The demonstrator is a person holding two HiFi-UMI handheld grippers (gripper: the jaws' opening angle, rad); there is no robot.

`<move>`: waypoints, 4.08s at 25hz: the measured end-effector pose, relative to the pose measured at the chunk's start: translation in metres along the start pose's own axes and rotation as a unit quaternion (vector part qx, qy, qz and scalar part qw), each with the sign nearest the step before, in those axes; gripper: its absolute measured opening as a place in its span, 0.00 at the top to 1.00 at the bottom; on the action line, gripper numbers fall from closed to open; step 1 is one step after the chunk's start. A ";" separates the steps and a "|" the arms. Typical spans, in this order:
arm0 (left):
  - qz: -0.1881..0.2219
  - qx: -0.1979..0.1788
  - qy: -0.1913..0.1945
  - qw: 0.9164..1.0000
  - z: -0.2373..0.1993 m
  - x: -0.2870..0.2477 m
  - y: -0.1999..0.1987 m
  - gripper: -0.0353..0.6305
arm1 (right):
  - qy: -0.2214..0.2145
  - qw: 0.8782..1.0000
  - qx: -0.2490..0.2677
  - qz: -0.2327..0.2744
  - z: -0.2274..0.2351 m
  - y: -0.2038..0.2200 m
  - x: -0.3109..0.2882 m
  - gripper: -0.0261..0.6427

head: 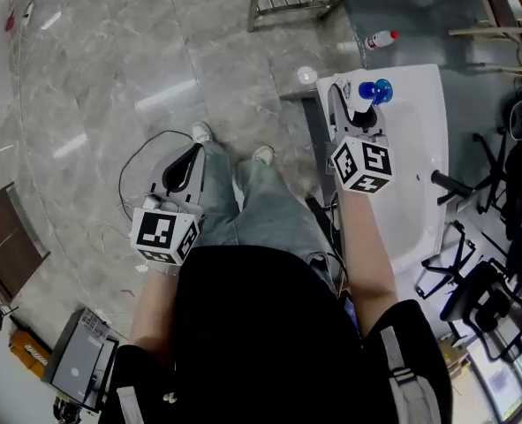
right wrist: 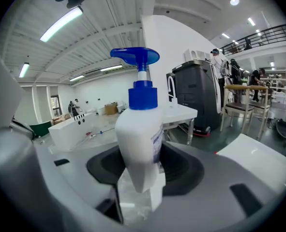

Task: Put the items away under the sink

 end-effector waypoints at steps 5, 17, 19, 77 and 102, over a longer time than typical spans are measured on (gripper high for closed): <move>0.000 0.015 -0.008 1.000 -0.031 0.010 0.012 0.91 | -0.039 0.999 0.011 -0.012 -0.049 0.009 -0.019 0.65; -0.040 0.014 0.026 0.999 -0.107 -0.004 0.073 0.91 | -0.058 0.996 -0.013 -0.062 -0.130 0.101 -0.046 0.65; -0.046 0.016 0.033 0.998 -0.115 -0.015 0.085 0.91 | -0.060 0.996 -0.016 -0.068 -0.137 0.120 -0.052 0.65; -0.125 -0.088 0.195 0.969 -0.060 -0.220 0.257 0.91 | 0.261 0.964 -0.061 -0.009 0.122 0.378 -0.075 0.65; -0.124 -0.090 0.192 0.969 -0.053 -0.228 0.254 0.91 | 0.297 0.951 -0.082 0.015 0.176 0.376 -0.095 0.65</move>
Point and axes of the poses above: the fingertips, and each gripper's own axes: x backward along the fingers, z to its right, y out of its underside, the point moved 5 cm from there along x, backward along the fingers, and after that the axes turned 7 degrees about -y, right-handed, at the moved point
